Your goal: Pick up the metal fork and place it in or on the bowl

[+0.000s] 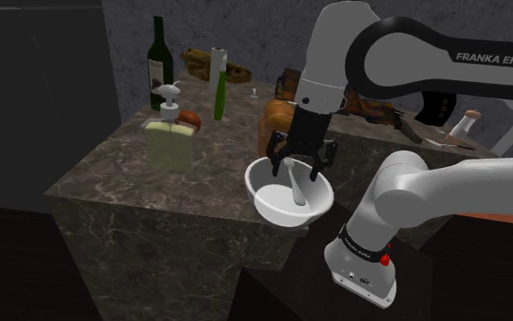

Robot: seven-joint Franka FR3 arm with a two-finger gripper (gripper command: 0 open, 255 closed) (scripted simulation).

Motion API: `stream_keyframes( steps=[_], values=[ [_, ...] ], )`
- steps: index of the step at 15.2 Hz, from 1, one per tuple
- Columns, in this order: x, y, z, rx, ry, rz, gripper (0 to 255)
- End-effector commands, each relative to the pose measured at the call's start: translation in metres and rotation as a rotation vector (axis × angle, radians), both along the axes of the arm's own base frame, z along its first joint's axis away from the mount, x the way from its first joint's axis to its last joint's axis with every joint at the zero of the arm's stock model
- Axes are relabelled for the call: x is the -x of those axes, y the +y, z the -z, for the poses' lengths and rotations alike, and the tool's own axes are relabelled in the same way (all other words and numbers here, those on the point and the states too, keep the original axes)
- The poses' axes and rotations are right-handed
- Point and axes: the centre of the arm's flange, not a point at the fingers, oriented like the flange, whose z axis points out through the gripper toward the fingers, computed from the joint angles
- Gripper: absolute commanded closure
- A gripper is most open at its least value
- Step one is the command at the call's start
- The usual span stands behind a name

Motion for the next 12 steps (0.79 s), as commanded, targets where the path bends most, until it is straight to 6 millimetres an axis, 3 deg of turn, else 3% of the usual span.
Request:
stream_keyframes(
  steps=[1, 4, 12],
  values=[
    [-0.001, -0.002, -0.013, 0.0, 0.0, 0.0, 0],
    [-0.004, -0.006, -0.05, 0.0, 0.0, 0.0, 0],
    [-0.004, -0.006, -0.05, 0.0, 0.0, 0.0, 0]
  ],
)
